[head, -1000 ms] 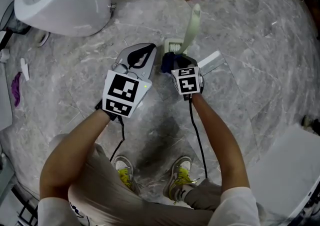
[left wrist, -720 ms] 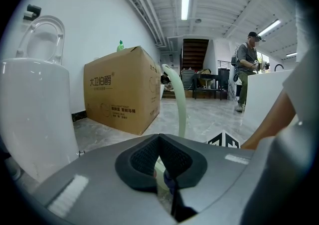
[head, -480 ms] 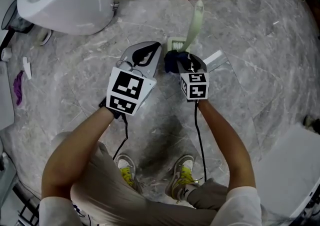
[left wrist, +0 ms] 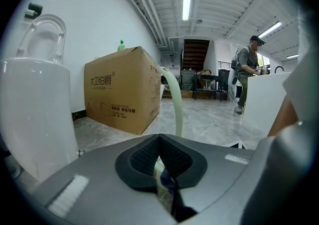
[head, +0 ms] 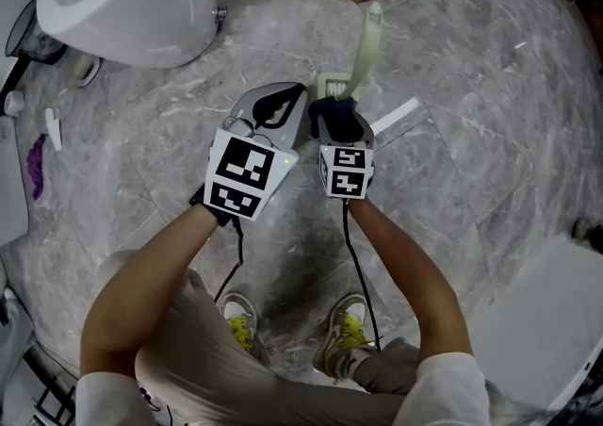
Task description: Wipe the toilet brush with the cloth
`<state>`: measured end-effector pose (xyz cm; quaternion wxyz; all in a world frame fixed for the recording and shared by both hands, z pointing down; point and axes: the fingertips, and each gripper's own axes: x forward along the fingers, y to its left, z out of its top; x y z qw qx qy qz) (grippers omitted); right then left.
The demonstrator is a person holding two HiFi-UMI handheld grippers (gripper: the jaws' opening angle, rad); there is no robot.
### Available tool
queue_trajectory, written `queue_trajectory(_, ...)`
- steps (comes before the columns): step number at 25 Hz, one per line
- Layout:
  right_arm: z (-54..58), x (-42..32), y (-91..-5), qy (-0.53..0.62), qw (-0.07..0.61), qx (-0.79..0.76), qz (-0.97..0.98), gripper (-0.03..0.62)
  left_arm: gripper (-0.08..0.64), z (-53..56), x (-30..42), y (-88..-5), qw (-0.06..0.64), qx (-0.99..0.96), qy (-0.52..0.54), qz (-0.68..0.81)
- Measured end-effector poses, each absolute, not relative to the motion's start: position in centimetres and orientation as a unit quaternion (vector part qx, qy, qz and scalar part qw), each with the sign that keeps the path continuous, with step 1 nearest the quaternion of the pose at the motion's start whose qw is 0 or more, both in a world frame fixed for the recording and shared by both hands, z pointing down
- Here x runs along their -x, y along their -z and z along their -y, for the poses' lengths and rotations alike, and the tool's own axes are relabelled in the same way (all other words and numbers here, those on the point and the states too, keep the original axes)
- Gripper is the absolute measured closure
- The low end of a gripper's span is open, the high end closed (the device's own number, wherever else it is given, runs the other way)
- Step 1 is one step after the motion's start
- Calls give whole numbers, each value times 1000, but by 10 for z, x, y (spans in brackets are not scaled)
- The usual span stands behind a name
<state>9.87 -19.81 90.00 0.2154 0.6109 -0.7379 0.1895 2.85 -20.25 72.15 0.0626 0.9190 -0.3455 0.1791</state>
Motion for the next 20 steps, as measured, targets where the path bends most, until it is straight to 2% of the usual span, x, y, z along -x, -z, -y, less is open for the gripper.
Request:
queue_trajectory(4, 204, -95, -901, -181, 240, -615, 729, 379, 558, 201, -24, -721, 62, -917, -182, 349)
queue_trajectory(11, 217, -113, -899, -201, 222, -640, 708, 456, 558, 199, -15, -721, 57, -916, -189, 349)
queue_trajectory(20, 227, -117, -898, -211, 213, -643, 705, 462, 558, 199, -16, -723, 58, -918, -192, 343)
